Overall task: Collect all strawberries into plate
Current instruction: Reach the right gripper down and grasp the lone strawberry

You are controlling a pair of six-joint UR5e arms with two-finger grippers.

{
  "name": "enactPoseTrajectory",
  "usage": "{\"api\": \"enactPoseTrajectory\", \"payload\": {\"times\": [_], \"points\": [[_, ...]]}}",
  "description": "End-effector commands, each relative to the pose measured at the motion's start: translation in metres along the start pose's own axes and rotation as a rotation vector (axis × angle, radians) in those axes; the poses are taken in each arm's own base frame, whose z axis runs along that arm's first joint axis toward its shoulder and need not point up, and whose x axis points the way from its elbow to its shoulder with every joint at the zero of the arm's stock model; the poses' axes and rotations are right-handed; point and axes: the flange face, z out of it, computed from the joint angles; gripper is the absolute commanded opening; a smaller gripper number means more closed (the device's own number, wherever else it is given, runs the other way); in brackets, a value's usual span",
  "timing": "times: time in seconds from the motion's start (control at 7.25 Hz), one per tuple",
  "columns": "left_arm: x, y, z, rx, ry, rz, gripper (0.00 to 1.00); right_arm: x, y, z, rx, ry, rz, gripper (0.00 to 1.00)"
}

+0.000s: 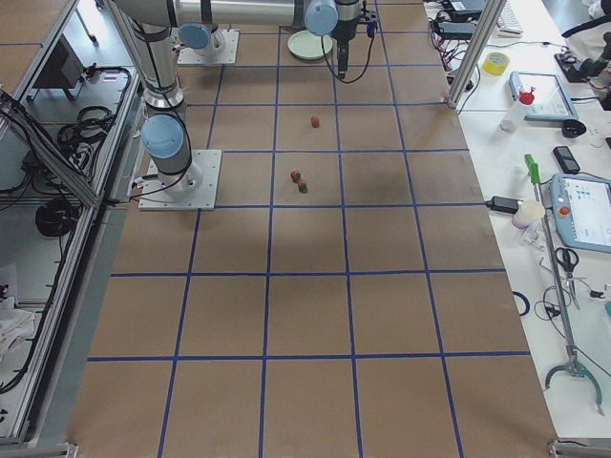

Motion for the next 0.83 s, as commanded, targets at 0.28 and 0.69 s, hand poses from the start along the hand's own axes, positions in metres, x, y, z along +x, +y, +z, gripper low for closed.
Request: {"api": "enactPoseTrajectory", "payload": {"times": [0.28, 0.69], "points": [[0.000, -0.001, 0.001, 0.000, 0.001, 0.000, 1.00, -0.013, 0.031, 0.189, -0.046, 0.008, 0.060, 1.00], [0.001, -0.001, 0.003, -0.005, 0.001, 0.000, 1.00, -0.007, 0.052, 0.230, -0.092, 0.019, 0.064, 0.67]]}}
